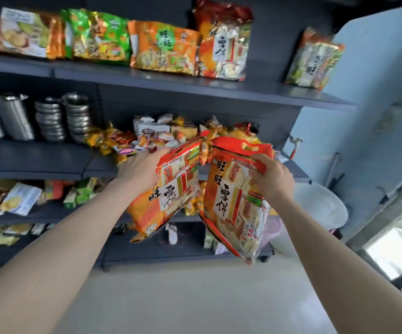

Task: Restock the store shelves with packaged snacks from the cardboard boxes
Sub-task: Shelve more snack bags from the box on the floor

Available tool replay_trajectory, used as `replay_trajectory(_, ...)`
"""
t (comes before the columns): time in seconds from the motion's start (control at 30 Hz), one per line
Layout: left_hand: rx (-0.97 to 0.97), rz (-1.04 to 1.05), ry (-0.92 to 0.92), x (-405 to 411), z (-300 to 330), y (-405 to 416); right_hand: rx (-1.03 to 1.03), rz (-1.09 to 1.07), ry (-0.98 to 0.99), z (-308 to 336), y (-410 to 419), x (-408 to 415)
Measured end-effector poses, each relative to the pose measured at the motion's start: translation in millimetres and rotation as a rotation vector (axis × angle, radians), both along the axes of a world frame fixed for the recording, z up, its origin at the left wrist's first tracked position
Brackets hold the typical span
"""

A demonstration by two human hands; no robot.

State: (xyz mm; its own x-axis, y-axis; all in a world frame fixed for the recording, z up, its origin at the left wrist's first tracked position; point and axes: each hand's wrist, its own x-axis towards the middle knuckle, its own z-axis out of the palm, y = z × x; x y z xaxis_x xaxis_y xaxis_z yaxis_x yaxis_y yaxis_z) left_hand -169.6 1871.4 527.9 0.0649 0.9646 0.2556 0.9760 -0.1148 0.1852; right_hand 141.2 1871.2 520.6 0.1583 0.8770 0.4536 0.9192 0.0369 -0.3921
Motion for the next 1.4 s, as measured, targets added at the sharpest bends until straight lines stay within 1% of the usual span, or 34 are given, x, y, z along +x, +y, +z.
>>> replay_trajectory(0.1,0.067,-0.053,0.062,40.5,26.8,22.6,0.059,-0.022,0.039,28.1,15.4,55.8)
replay_trajectory(0.2,0.12,-0.095,0.082,69.2,58.8,47.5,0.121,-0.017,0.076,60.2,35.2,99.2)
replay_trajectory(0.33,0.089,-0.173,0.071,93.6,118.2,81.2,0.23,0.002,0.162,112.5,65.6,140.7)
replay_trajectory(0.53,0.059,-0.314,0.019,108.9,213.5,148.9,0.355,0.052,0.322,195.8,124.3,175.1)
replay_trajectory(0.67,0.105,-0.344,0.012,107.7,270.4,206.3,0.452,0.042,0.389,245.6,168.9,192.3)
replay_trajectory(0.8,0.167,-0.367,-0.04,106.5,314.9,262.1,0.571,-0.019,0.458,280.1,215.0,203.9)
replay_trajectory(0.9,0.237,-0.376,-0.027,112.4,333.4,297.1,0.65,-0.078,0.511,287.2,252.6,206.4)
replay_trajectory(0.97,0.272,-0.368,0.031,121.0,336.6,320.0,0.674,-0.12,0.494,284.6,279.8,203.9)
replay_trajectory(1.03,0.264,-0.366,0.085,133.0,333.2,343.4,0.681,-0.127,0.461,280.7,308.8,203.2)
replay_trajectory(1.1,0.232,-0.368,0.123,146.3,327.9,366.3,0.667,-0.085,0.407,275.9,340.9,203.4)
replay_trajectory(1.23,0.236,-0.34,0.231,168.8,323.3,401.1,0.628,-0.001,0.199,261.8,403.9,205.1)
replay_trajectory(1.33,0.224,-0.276,0.273,187.2,327.6,421.1,0.624,0.092,0.149,259.3,435.1,203.4)
replay_trajectory(1.4,0.252,-0.241,0.333,194.2,328.1,422.1,0.629,0.175,0.147,250.0,439.6,189.9)
